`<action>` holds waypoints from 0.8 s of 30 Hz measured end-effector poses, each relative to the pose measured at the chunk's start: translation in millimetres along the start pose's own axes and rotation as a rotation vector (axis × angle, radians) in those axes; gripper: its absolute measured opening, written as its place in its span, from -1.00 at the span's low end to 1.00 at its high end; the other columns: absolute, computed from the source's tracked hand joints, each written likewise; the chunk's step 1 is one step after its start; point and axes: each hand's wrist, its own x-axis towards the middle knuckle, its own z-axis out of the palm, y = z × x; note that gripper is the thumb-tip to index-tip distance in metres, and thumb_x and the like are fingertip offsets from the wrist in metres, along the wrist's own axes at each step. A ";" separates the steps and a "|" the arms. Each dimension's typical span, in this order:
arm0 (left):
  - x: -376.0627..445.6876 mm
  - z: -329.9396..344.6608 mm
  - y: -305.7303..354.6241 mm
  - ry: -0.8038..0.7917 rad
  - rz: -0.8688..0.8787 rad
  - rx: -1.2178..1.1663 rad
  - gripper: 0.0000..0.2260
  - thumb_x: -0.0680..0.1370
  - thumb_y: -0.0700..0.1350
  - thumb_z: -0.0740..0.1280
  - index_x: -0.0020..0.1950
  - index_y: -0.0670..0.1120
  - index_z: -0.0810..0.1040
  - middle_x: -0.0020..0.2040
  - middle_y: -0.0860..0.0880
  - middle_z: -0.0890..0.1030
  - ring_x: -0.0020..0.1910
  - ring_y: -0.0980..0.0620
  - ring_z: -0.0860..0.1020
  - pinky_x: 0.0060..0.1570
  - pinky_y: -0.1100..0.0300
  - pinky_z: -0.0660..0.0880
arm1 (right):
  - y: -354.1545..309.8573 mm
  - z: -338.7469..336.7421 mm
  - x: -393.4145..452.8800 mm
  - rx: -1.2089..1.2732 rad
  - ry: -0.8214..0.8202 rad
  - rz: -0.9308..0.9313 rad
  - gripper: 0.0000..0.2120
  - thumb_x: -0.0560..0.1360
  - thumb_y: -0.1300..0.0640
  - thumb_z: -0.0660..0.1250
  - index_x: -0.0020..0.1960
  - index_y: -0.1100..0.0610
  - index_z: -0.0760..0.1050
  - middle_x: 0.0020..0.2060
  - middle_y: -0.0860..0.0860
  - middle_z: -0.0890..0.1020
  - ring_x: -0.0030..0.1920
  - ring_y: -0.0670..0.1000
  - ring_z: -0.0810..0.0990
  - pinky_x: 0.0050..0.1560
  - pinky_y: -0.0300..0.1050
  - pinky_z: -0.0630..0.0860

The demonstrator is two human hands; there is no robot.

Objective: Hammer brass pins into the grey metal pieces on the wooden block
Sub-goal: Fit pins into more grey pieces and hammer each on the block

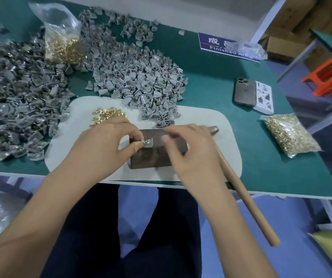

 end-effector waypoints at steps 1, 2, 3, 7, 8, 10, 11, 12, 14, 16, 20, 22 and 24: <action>-1.9 -1.1 -0.5 0.023 -0.002 -0.016 -0.94 0.51 0.03 0.43 -0.06 0.20 0.59 -0.10 0.21 0.50 -0.15 0.43 0.40 -0.26 0.14 0.32 | -11.3 7.5 3.0 0.012 -0.053 -0.039 -0.86 0.53 0.06 0.45 0.07 0.03 0.69 -0.06 -0.05 0.68 0.03 0.09 0.53 0.13 0.00 0.47; -4.4 -3.1 -1.5 0.050 -0.002 -0.032 -0.93 0.51 0.01 0.43 -0.05 0.18 0.60 -0.11 0.23 0.48 -0.15 0.44 0.40 -0.26 0.14 0.32 | -20.0 14.8 6.3 0.005 -0.097 -0.061 -0.87 0.50 0.07 0.48 0.05 0.03 0.70 -0.08 -0.05 0.68 0.03 0.09 0.53 0.11 0.01 0.47; -7.7 -5.9 -3.6 0.077 -0.007 -0.039 -0.91 0.50 -0.01 0.44 -0.04 0.17 0.60 -0.11 0.25 0.47 -0.14 0.44 0.40 -0.26 0.15 0.33 | -26.5 21.6 9.7 -0.004 -0.124 -0.071 -0.88 0.49 0.09 0.50 0.03 0.03 0.70 -0.09 -0.04 0.67 0.03 0.10 0.52 0.10 0.03 0.48; -28.4 -24.8 -24.7 0.148 -0.099 -0.011 -0.90 0.51 0.01 0.41 0.00 0.19 0.60 -0.07 0.24 0.50 -0.13 0.40 0.42 -0.24 0.11 0.43 | -47.1 44.7 23.1 0.041 -0.210 -0.122 -0.89 0.49 0.08 0.51 0.01 0.01 0.71 -0.10 -0.06 0.67 0.03 0.08 0.52 0.12 0.07 0.47; -34.8 -30.5 -31.9 0.153 -0.123 -0.005 -0.91 0.52 0.02 0.40 0.00 0.20 0.59 -0.06 0.25 0.50 -0.13 0.41 0.42 -0.25 0.11 0.42 | -54.3 51.3 25.2 0.062 -0.237 -0.149 -0.90 0.50 0.08 0.50 0.01 0.00 0.71 -0.10 -0.08 0.67 0.02 0.08 0.53 0.12 0.08 0.47; -46.8 -42.0 -46.8 0.158 -0.166 0.003 -0.92 0.52 0.06 0.37 0.00 0.20 0.59 -0.06 0.26 0.50 -0.11 0.43 0.41 -0.26 0.14 0.38 | -69.9 66.0 28.6 0.100 -0.282 -0.194 -0.91 0.52 0.08 0.47 0.01 -0.02 0.70 -0.08 -0.10 0.68 0.03 0.06 0.54 0.12 0.08 0.48; -53.0 -48.2 -55.3 0.167 -0.195 0.012 -0.92 0.52 0.07 0.36 0.00 0.20 0.59 -0.07 0.26 0.50 -0.11 0.44 0.41 -0.28 0.15 0.37 | -79.0 75.5 31.0 0.108 -0.310 -0.214 -0.92 0.53 0.09 0.45 0.01 -0.02 0.69 -0.08 -0.11 0.68 0.03 0.05 0.54 0.12 0.07 0.48; -57.1 -52.0 -60.8 0.177 -0.221 0.024 -0.91 0.51 0.08 0.35 0.01 0.20 0.59 -0.06 0.26 0.50 -0.10 0.42 0.42 -0.29 0.16 0.37 | -85.2 81.9 33.1 0.103 -0.335 -0.228 -0.93 0.54 0.09 0.44 0.00 -0.02 0.69 -0.09 -0.10 0.68 0.03 0.04 0.54 0.12 0.06 0.48; -64.4 -59.9 -72.7 0.209 -0.275 0.035 -0.88 0.49 0.07 0.35 0.01 0.20 0.60 -0.05 0.25 0.51 -0.14 0.29 0.44 -0.27 0.14 0.41 | -98.4 96.4 38.7 0.097 -0.378 -0.256 -0.93 0.54 0.09 0.42 -0.02 0.00 0.69 -0.14 -0.09 0.66 0.01 0.04 0.54 0.12 0.05 0.47; -69.9 -68.4 -83.0 0.235 -0.303 0.047 -0.85 0.48 0.03 0.35 0.03 0.16 0.63 -0.05 0.23 0.53 -0.14 0.24 0.44 -0.23 0.09 0.49 | -112.2 110.1 44.6 0.106 -0.403 -0.275 -0.94 0.52 0.10 0.43 -0.05 0.01 0.69 -0.18 -0.07 0.63 -0.04 0.04 0.54 0.07 0.05 0.46; -75.3 -84.7 -102.2 0.281 -0.347 0.084 -0.82 0.46 -0.02 0.34 0.03 0.08 0.66 -0.03 0.14 0.58 -0.02 0.04 0.55 -0.22 0.02 0.56 | -135.7 135.1 57.2 0.103 -0.440 -0.290 -0.93 0.52 0.09 0.43 -0.03 -0.02 0.69 -0.17 -0.09 0.61 -0.04 0.01 0.50 0.03 0.02 0.44; -74.2 -91.4 -112.5 0.304 -0.375 0.105 -0.81 0.46 -0.02 0.35 0.03 0.09 0.66 -0.03 0.13 0.59 -0.02 0.03 0.56 -0.25 0.07 0.53 | -144.4 146.3 65.2 0.112 -0.461 -0.277 -0.92 0.53 0.07 0.42 -0.01 -0.05 0.69 -0.16 -0.12 0.61 -0.02 -0.02 0.50 0.04 0.01 0.45; -70.7 -96.3 -122.6 0.330 -0.407 0.107 -0.81 0.47 -0.03 0.36 0.05 0.09 0.67 -0.02 0.13 0.59 -0.01 0.02 0.56 -0.26 0.09 0.51 | -151.1 156.3 73.8 0.109 -0.476 -0.266 -0.91 0.54 0.06 0.42 0.01 -0.06 0.68 -0.14 -0.13 0.62 0.00 -0.02 0.51 0.07 0.03 0.47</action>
